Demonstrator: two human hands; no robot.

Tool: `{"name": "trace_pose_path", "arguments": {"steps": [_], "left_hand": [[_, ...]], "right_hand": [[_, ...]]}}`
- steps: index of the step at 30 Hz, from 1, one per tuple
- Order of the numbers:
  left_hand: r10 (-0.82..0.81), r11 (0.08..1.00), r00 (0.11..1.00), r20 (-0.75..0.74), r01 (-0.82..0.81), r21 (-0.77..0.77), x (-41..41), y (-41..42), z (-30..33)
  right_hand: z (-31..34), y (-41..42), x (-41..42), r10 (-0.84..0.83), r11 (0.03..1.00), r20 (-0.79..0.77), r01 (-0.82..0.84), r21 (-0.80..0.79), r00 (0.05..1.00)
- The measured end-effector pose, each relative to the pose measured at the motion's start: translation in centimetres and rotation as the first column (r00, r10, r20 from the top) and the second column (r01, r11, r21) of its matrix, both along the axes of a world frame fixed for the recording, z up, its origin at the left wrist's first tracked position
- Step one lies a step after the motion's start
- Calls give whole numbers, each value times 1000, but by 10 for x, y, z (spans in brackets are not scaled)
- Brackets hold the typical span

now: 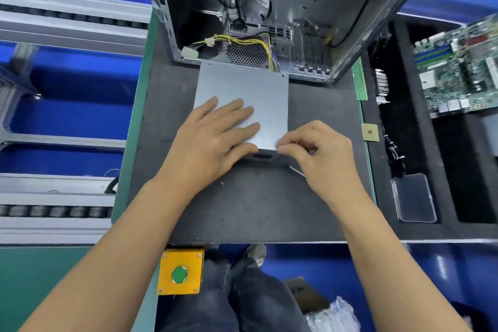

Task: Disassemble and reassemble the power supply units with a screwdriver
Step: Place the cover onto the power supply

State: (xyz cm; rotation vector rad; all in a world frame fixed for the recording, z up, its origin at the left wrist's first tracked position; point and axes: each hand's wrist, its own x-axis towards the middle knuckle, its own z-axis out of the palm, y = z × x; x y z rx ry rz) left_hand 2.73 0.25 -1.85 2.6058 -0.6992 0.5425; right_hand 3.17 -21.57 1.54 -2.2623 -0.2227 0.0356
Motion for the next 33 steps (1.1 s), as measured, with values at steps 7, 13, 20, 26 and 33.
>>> {"name": "trace_pose_path", "arguments": {"steps": [7,13,20,26,33], "left_hand": [[23,999,1000,-22,-24,-42,-2,-1,-1],[15,999,999,-44,-17,-52,-4,-2,2],[-11,974,999,-35,3,-228,-15,-30,4],[110,935,993,-45,-118,-334,-18,-49,3],[156,910,985,-73,-172,-377,-18,-57,1]], "right_hand": [[6,2,6,38,997,-23,-39,-73,999],[6,6,1,32,991,38,-27,-131,999],[-3,6,-14,-13,995,181,30,-93,983],[-8,-4,-20,-67,997,92,62,50,993],[-38,-86,-38,-296,811,-199,137,-568,934]]}}
